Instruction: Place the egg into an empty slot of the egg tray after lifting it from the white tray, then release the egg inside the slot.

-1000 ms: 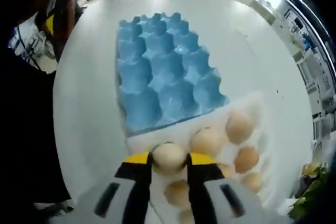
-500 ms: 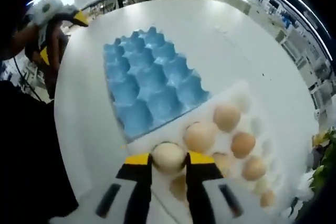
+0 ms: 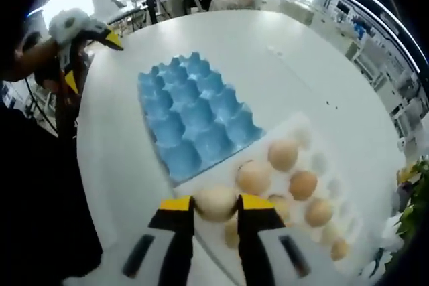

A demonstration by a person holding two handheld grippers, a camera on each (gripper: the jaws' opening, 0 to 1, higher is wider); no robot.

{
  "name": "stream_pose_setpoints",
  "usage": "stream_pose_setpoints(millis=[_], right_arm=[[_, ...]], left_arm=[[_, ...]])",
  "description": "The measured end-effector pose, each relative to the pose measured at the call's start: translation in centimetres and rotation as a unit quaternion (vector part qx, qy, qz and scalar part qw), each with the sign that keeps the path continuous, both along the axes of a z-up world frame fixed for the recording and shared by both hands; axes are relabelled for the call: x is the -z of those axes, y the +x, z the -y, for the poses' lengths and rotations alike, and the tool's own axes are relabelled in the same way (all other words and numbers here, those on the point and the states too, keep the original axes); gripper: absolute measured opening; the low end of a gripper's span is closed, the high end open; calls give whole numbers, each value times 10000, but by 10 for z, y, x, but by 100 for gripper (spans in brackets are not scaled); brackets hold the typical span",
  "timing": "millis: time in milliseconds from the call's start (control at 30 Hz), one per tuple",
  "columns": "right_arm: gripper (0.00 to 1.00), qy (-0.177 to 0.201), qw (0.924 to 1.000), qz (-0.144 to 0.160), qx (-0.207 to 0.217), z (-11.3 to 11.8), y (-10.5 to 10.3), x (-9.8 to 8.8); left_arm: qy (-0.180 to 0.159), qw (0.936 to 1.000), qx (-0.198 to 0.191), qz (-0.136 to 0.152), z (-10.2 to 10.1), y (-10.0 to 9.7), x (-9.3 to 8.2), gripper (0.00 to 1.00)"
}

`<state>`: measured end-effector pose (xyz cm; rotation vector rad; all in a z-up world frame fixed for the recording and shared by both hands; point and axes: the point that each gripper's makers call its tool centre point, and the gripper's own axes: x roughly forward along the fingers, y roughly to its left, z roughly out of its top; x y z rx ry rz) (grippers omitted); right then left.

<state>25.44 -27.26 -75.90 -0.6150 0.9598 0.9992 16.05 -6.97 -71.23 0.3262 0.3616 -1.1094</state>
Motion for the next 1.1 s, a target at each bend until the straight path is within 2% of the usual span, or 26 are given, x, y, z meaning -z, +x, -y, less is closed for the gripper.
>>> stream_pose_setpoints(millis=[267,533,1100], right_arm=[[24,234,9997,-85,-82,-26,-2,-3],[24,267,9989,-160,-342,-52,-9,-1],[24,402,9970,-219,-619,-106,-13,0]], left_arm=[[27,10000,-24,-12,-6,2,2,63],[51,10000,-37,0,-18,5,3,63],[54,10000,48,-26,-36,11,5,62]])
